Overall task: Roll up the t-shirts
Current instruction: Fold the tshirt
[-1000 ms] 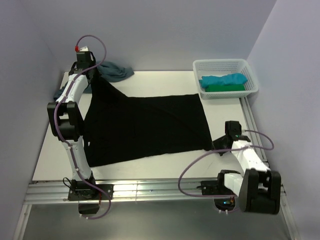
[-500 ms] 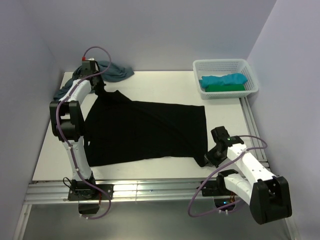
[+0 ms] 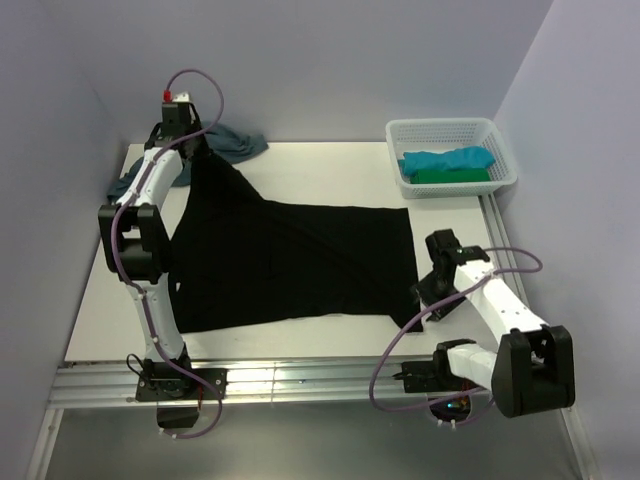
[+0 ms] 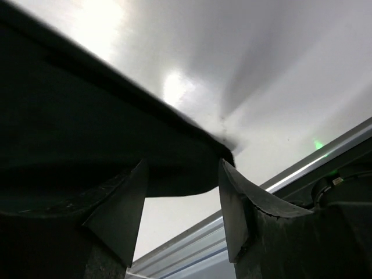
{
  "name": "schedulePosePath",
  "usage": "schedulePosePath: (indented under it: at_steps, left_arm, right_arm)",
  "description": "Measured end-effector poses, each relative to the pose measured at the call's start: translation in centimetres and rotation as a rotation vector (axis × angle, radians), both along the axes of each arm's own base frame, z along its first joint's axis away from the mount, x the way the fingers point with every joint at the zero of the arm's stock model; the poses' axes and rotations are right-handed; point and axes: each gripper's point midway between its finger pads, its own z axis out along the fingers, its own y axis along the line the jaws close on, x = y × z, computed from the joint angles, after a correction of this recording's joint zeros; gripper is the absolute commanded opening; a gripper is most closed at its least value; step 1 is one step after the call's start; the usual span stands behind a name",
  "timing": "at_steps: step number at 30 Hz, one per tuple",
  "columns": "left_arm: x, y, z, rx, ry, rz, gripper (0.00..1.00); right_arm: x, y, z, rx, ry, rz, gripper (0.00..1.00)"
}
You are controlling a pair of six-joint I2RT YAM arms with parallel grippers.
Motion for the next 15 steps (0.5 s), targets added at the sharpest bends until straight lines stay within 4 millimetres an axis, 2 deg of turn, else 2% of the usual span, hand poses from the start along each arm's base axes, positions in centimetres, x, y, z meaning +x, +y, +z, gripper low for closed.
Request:
schedulePosePath:
  at_steps: [4, 7, 11, 15]
  left_arm:
    - [1.1, -0.4, 2.6, -0.006, -0.060, -0.011, 0.00]
    - [1.7, -0.8, 3.5, -0.010, -0.082, -0.021, 0.00]
    - [1.9, -1.3, 2.8, -0.010, -0.068, -0.034, 0.00]
    - [1.8, -1.6, 1.1, -0.012, -0.029, -0.040, 0.00]
  right_arm:
    - [3.9, -1.3, 3.2, -0.066, -0.091, 0.042, 0.59]
    - [6.7, -2.4, 5.3, -0.103, -0.166, 0.079, 0.59]
    - [11.2, -3.2, 6.9, -0.143, -0.268, 0.190, 0.58]
    - [17.1, -3.3, 6.8, -0.176, -0.329, 0.289, 0.56]
